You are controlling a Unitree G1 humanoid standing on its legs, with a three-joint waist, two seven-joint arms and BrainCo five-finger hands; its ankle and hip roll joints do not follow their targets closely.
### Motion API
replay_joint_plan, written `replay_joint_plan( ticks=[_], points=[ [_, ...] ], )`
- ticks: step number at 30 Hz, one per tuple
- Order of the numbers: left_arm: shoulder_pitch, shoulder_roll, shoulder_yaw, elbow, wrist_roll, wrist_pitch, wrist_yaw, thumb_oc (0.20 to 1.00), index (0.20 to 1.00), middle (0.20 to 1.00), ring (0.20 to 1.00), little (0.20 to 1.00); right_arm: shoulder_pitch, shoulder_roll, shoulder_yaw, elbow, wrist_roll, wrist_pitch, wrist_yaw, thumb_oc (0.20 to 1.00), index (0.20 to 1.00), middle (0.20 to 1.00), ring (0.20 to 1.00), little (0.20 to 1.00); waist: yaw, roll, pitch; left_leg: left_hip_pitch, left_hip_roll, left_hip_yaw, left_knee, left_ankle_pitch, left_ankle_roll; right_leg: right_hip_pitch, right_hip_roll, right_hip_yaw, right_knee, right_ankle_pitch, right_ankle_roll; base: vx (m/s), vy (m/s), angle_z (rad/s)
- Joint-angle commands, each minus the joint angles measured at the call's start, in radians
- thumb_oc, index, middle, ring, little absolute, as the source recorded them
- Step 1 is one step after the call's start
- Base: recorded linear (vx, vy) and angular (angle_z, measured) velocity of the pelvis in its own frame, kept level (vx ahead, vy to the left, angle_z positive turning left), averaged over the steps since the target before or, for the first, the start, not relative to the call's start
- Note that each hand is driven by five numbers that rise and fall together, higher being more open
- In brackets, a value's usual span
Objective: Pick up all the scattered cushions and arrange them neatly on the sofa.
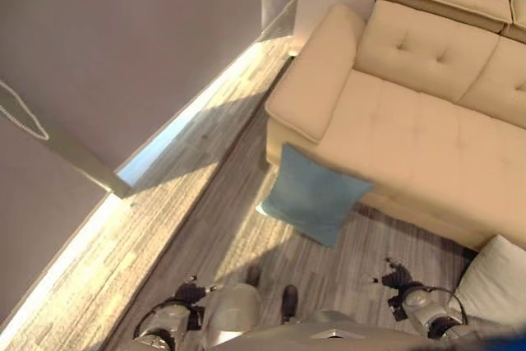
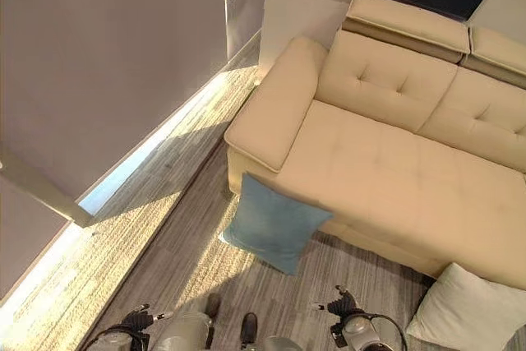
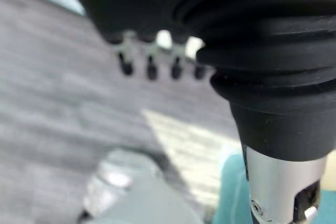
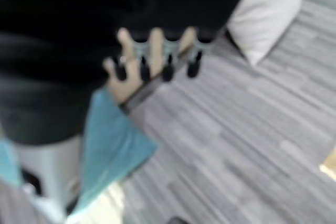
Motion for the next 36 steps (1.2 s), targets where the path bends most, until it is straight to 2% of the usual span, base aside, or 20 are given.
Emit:
replay_joint_plan(
  ticks=[1, 2, 5, 7, 8, 10, 11, 13, 16, 17, 20, 24, 25, 28, 30, 36],
  points=[
    [0.014, 0.011, 0.019, 0.014, 0.021, -0.022, -0.01, 1.0, 1.0, 1.0, 1.0, 1.0, 0.019, -0.022, 0.011, -0.018, -0.005, -0.008, -0.006, 1.0, 1.0, 1.0, 1.0, 1.0, 0.033, -0.021, -0.032, 0.022, -0.042, 0.013, 0.006, 0.013, 0.053, -0.014, -0.016, 0.042, 0.105, -0.089, 0.128, 0.24, 0.23, -0.94],
    [0.014, 0.011, 0.019, 0.014, 0.021, -0.022, -0.01, 1.0, 1.0, 1.0, 1.0, 1.0, 0.019, -0.022, 0.011, -0.018, -0.005, -0.008, -0.006, 1.0, 1.0, 1.0, 1.0, 1.0, 0.033, -0.021, -0.032, 0.022, -0.042, 0.013, 0.006, 0.013, 0.053, -0.014, -0.016, 0.042, 0.105, -0.09, 0.128, 0.2, 0.273, -0.76],
    [0.027, 0.019, 0.024, 0.009, 0.033, -0.02, -0.016, 1.0, 1.0, 1.0, 1.0, 1.0, 0.018, -0.004, 0.018, -0.044, -0.025, -0.009, 0.003, 1.0, 1.0, 1.0, 1.0, 1.0, 0.05, -0.026, -0.031, 0.047, -0.036, 0.058, 0.041, -0.021, 0.082, -0.051, -0.074, 0.011, 0.221, -0.105, 0.166, 0.11, 0.218, -0.43],
    [0.027, 0.019, 0.024, 0.009, 0.033, -0.02, -0.017, 1.0, 1.0, 1.0, 1.0, 1.0, 0.018, -0.004, 0.018, -0.045, -0.025, -0.008, 0.003, 1.0, 1.0, 1.0, 1.0, 1.0, 0.051, -0.026, -0.031, 0.047, -0.036, 0.059, 0.042, -0.022, 0.082, -0.051, -0.074, 0.013, 0.222, -0.105, 0.166, 0.04, 0.087, -0.77],
    [0.023, 0.027, 0.029, 0.0, 0.027, -0.019, -0.014, 1.0, 1.0, 1.0, 1.0, 1.0, 0.003, 0.003, 0.026, -0.049, -0.034, -0.005, 0.003, 1.0, 1.0, 1.0, 1.0, 1.0, 0.062, -0.024, -0.02, 0.051, -0.032, 0.077, 0.059, -0.042, 0.097, -0.091, -0.096, -0.006, 0.291, -0.093, 0.181, 0.04, 0.098, -0.61],
    [0.014, 0.041, 0.032, -0.006, 0.012, -0.019, -0.008, 1.0, 1.0, 1.0, 1.0, 1.0, -0.011, 0.011, 0.035, -0.053, -0.034, -0.005, 0.001, 1.0, 1.0, 1.0, 1.0, 1.0, 0.068, -0.02, -0.003, 0.056, -0.022, 0.087, 0.066, -0.056, 0.104, -0.137, -0.115, -0.032, 0.334, -0.073, 0.193, 0.03, 0.078, -0.5],
    [0.014, 0.041, 0.032, -0.006, 0.012, -0.019, -0.008, 1.0, 1.0, 1.0, 1.0, 1.0, -0.011, 0.012, 0.035, -0.053, -0.034, -0.005, 0.0, 1.0, 1.0, 1.0, 1.0, 1.0, 0.068, -0.02, -0.004, 0.056, -0.022, 0.087, 0.067, -0.056, 0.104, -0.138, -0.115, -0.031, 0.335, -0.073, 0.193, 0.04, 0.018, -0.55],
    [0.001, 0.056, 0.031, -0.03, -0.005, -0.026, 0.003, 1.0, 1.0, 1.0, 1.0, 1.0, -0.03, 0.005, 0.036, -0.075, -0.029, -0.008, -0.008, 1.0, 1.0, 1.0, 1.0, 1.0, 0.067, -0.013, 0.008, 0.06, -0.013, 0.088, 0.068, -0.075, 0.105, -0.179, -0.16, -0.088, 0.292, -0.046, 0.19, 0.05, -0.009, -0.25],
    [-0.019, 0.068, 0.027, -0.041, -0.014, -0.033, 0.013, 1.0, 1.0, 1.0, 1.0, 1.0, -0.049, -0.001, 0.039, -0.094, -0.027, -0.009, -0.017, 1.0, 1.0, 1.0, 1.0, 1.0, 0.057, -0.015, 0.023, 0.064, -0.014, 0.086, 0.067, -0.086, 0.105, -0.211, -0.171, -0.103, 0.241, -0.025, 0.189, 0.05, -0.008, -0.19],
    [-0.033, 0.077, 0.03, -0.058, -0.026, -0.042, 0.025, 1.0, 1.0, 1.0, 1.0, 1.0, -0.061, -0.008, 0.036, -0.109, -0.02, -0.013, -0.026, 1.0, 1.0, 1.0, 1.0, 1.0, 0.049, -0.025, 0.036, 0.054, -0.021, 0.096, 0.085, -0.101, 0.104, -0.2, -0.184, -0.103, 0.19, -0.007, 0.2, 0.05, -0.03, -0.12],
    [-0.054, 0.082, 0.03, -0.078, -0.041, -0.051, 0.041, 1.0, 1.0, 1.0, 1.0, 1.0, -0.076, -0.011, 0.038, -0.125, -0.012, -0.017, -0.037, 1.0, 1.0, 1.0, 1.0, 1.0, 0.049, -0.033, 0.051, 0.025, -0.026, 0.102, 0.096, -0.106, 0.103, -0.211, -0.187, -0.1, 0.176, 0.006, 0.202, -0.04, -0.048, 0.16],
    [-0.118, 0.095, 0.018, -0.122, -0.093, -0.072, 0.083, 1.0, 1.0, 1.0, 1.0, 1.0, -0.133, -0.024, 0.047, -0.171, 0.024, -0.034, -0.068, 1.0, 1.0, 1.0, 1.0, 1.0, 0.044, -0.041, 0.092, -0.091, -0.029, 0.112, 0.145, -0.105, 0.096, -0.289, -0.183, -0.097, 0.194, 0.011, 0.193, -0.11, -0.045, 0.01],
    [-0.158, 0.099, 0.006, -0.143, -0.129, -0.088, 0.117, 1.0, 1.0, 1.0, 1.0, 1.0, -0.17, -0.029, 0.05, -0.188, 0.042, -0.043, -0.093, 1.0, 1.0, 1.0, 1.0, 1.0, 0.042, -0.04, 0.123, -0.155, -0.029, 0.112, 0.182, -0.106, 0.092, -0.351, -0.187, -0.1, 0.223, 0.009, 0.186, -0.11, -0.034, -0.08],
    [-0.195, 0.103, -0.004, -0.156, -0.152, -0.099, 0.135, 1.0, 1.0, 1.0, 1.0, 1.0, -0.208, -0.033, 0.055, -0.19, 0.053, -0.044, -0.115, 1.0, 1.0, 1.0, 1.0, 1.0, 0.041, -0.038, 0.137, -0.218, -0.028, 0.11, 0.214, -0.11, 0.087, -0.408, -0.189, -0.099, 0.249, 0.002, 0.18, -0.09, -0.02, -0.04],
    [-0.262, 0.113, -0.028, -0.174, -0.178, -0.112, 0.169, 1.0, 1.0, 1.0, 1.0, 1.0, -0.272, -0.035, 0.064, -0.195, 0.072, -0.048, -0.153, 1.0, 1.0, 1.0, 1.0, 1.0, 0.035, -0.037, 0.16, -0.304, -0.026, 0.108, 0.25, -0.108, 0.082, -0.495, -0.187, -0.096, 0.286, -0.004, 0.173, -0.08, 0.0, 0.03],
    [-0.315, 0.128, -0.033, -0.203, -0.198, -0.121, 0.202, 1.0, 1.0, 1.0, 1.0, 1.0, -0.342, -0.03, 0.082, -0.204, 0.093, -0.058, -0.187, 1.0, 1.0, 1.0, 1.0, 1.0, 0.038, -0.055, 0.167, -0.327, -0.023, 0.094, 0.228, -0.101, 0.083, -0.517, -0.169, -0.074, 0.269, -0.001, 0.181, 0.04, 0.013, 0.02]
  ],
)
